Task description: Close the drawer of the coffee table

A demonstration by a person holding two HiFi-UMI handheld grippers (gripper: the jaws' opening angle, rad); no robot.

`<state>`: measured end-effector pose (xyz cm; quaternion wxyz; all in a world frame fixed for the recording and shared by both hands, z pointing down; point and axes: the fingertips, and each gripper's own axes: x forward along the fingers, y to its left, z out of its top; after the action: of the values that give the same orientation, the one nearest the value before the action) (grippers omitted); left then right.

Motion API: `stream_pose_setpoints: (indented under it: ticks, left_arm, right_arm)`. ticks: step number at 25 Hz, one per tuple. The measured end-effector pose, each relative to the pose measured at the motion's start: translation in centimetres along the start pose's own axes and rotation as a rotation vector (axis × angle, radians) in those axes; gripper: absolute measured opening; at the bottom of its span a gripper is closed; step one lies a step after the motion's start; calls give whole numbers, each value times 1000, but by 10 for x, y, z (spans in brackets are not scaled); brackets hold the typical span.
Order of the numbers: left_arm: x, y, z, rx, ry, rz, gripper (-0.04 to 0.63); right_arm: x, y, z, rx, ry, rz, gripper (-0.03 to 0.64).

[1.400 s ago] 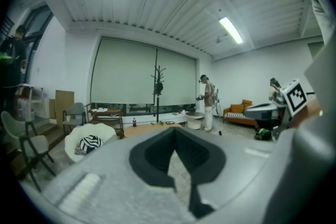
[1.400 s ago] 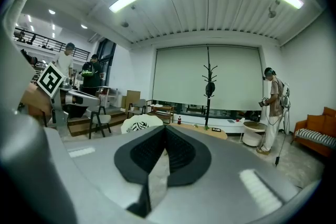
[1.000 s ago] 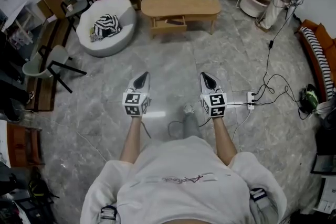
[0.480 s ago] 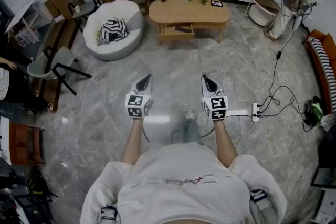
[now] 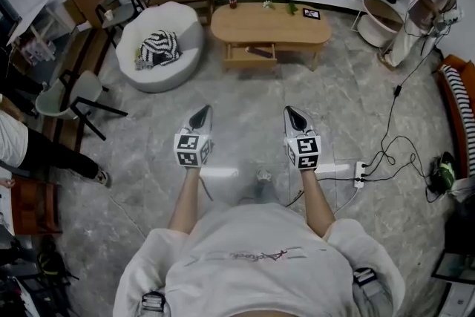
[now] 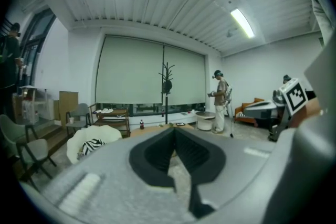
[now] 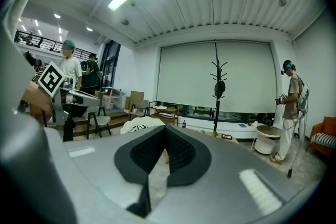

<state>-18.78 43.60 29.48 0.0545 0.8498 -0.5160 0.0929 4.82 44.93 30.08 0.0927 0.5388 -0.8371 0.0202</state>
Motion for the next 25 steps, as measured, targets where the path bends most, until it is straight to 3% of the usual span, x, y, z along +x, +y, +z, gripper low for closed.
stream_pose_setpoints:
  ticks: [13, 25]
  left_arm:
    - [162, 22, 63, 13, -12, 32, -2]
    - [257, 26, 73, 31, 9, 51, -2]
  right_arm:
    - [116, -130, 30, -4, -3, 19, 3]
    - [191, -198, 23, 8, 5, 58, 3]
